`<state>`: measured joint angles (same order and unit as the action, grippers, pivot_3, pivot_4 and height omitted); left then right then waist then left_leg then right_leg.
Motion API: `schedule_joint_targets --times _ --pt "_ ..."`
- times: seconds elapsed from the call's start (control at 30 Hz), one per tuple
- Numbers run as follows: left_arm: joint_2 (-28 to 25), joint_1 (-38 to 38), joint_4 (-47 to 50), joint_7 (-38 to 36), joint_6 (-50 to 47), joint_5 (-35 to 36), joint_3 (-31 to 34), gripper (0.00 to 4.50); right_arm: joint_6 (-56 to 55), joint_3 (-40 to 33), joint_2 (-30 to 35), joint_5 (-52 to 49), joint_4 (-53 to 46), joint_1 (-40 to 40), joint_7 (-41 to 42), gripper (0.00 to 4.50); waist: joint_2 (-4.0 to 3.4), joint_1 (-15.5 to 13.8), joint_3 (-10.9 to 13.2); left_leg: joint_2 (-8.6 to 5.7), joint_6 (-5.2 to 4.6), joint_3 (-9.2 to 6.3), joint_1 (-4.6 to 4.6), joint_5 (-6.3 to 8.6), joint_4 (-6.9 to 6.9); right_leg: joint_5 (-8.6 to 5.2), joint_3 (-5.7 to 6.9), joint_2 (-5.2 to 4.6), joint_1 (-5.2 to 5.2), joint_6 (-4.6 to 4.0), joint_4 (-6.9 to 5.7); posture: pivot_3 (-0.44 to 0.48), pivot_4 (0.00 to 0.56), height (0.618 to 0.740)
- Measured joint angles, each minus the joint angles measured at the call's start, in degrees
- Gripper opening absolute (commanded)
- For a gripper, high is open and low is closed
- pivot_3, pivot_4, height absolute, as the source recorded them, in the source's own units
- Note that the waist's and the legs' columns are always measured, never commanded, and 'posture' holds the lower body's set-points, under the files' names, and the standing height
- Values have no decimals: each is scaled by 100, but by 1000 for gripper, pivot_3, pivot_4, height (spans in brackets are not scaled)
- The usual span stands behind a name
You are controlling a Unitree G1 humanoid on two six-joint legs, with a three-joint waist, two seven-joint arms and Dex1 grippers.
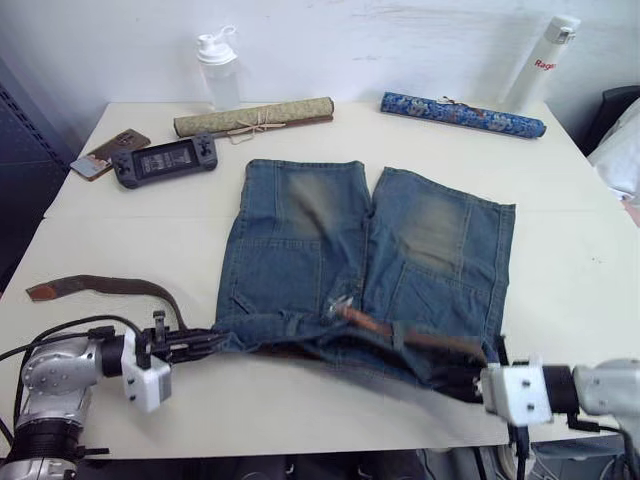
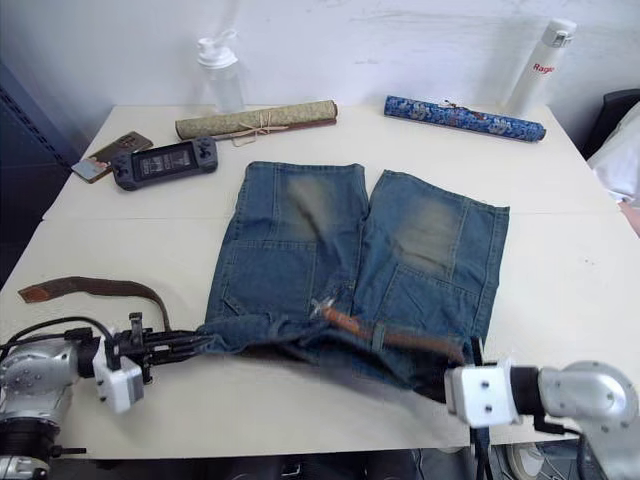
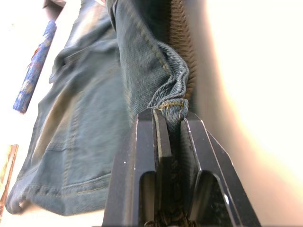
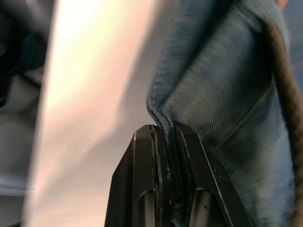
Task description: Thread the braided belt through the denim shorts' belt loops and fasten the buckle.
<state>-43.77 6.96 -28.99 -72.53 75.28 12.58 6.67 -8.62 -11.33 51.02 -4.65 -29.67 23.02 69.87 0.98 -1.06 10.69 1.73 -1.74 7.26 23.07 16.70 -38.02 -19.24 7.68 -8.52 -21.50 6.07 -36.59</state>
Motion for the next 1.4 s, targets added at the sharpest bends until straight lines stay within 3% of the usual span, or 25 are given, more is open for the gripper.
schedule_joint_targets --times 0.2,0.33,0.47,0.5,0.53,0.73,0.83,0.93,1.03,1.13,1.23,1.33,1.4 --pt "-259 176 -689 405 497 -191 -539 35 751 190 44 372 -417 507 -368 0 -51 28 -47 0 -8 -1 -12 3 -1 0 -5 -2 7 -1 -10 0 150 717" --pt "-495 217 -858 683 451 -393 -828 1910 1226 153 274 423 -576 479 -488 1841 -83 29 -74 5 -35 -5 -16 23 1 -6 -7 0 6 -10 -11 0 150 717" --pt "-744 83 -525 853 -268 4 -1021 3638 1914 -29 493 162 -919 631 -336 3762 -82 9 -75 6 -33 -19 -15 20 0 -8 -19 -1 12 -14 -16 0 150 717" --pt "-869 -27 -321 833 -591 185 -1064 3921 2110 -57 536 61 -1029 668 -295 4121 -82 20 -75 7 -32 -23 -14 20 1 -10 -25 -1 12 -16 -15 0 150 717" --pt "-984 -123 -144 790 -869 329 -1093 3929 2253 -78 564 -30 -1126 672 -261 4461 -82 36 -75 9 -30 -27 -13 22 1 -11 -27 -1 13 -19 -13 0 150 717" --pt "-2338 -1042 2478 -20 -4307 1670 -1402 3929 3655 -894 934 -1491 -1824 239 137 4461 -61 161 -55 12 -26 -36 -1 22 2 -15 -23 7 13 -21 -4 0 150 717" --pt "-2791 -1132 3029 -367 -5626 2253 -1219 3929 4214 -1502 1142 -2435 -1875 217 598 4461 -62 112 -40 9 -28 -37 3 21 2 -15 -20 8 15 -21 5 0 150 717" --pt "-2869 -777 3080 -491 -6988 2734 -1097 3929 4828 -2253 1386 -3590 -1719 -38 1063 4461 -63 80 -35 7 -35 -41 2 19 2 -14 -18 8 20 -18 5 0 150 717" --pt "-2414 269 2722 -445 -8003 2824 -1004 3929 5664 -2541 1737 -5147 -914 -1324 870 4461 -59 99 -33 7 -32 -47 1 17 0 -12 -17 5 22 -18 6 0 150 717" --pt "-1663 1480 1968 -178 -8365 2520 -1074 3929 6015 -1691 1680 -5287 70 -3122 -133 4461 -54 116 -31 -1 5 -45 15 -10 -6 -12 -16 0 2 -18 -13 0 150 717" --pt "-683 2660 999 342 -8603 1854 -1255 3929 6179 -56 870 -4165 1153 -4772 -1533 4461 -20 122 -31 -4 16 -35 31 -18 -2 -14 -4 14 -12 -20 -11 0 150 717" --pt "-5 3327 190 721 -8562 1258 -1455 3929 6233 1093 295 -3217 2113 -5340 -2204 4461 -17 115 -29 -10 7 -8 46 -24 -3 -15 15 46 -31 -8 -39 0 150 717" --pt "357 3667 -316 869 -8416 907 -1508 3929 6193 1646 97 -2694 2669 -5533 -2362 4461 -17 110 -30 -14 0 -3 103 -24 -16 -10 13 48 -88 2 -47 0 150 717"
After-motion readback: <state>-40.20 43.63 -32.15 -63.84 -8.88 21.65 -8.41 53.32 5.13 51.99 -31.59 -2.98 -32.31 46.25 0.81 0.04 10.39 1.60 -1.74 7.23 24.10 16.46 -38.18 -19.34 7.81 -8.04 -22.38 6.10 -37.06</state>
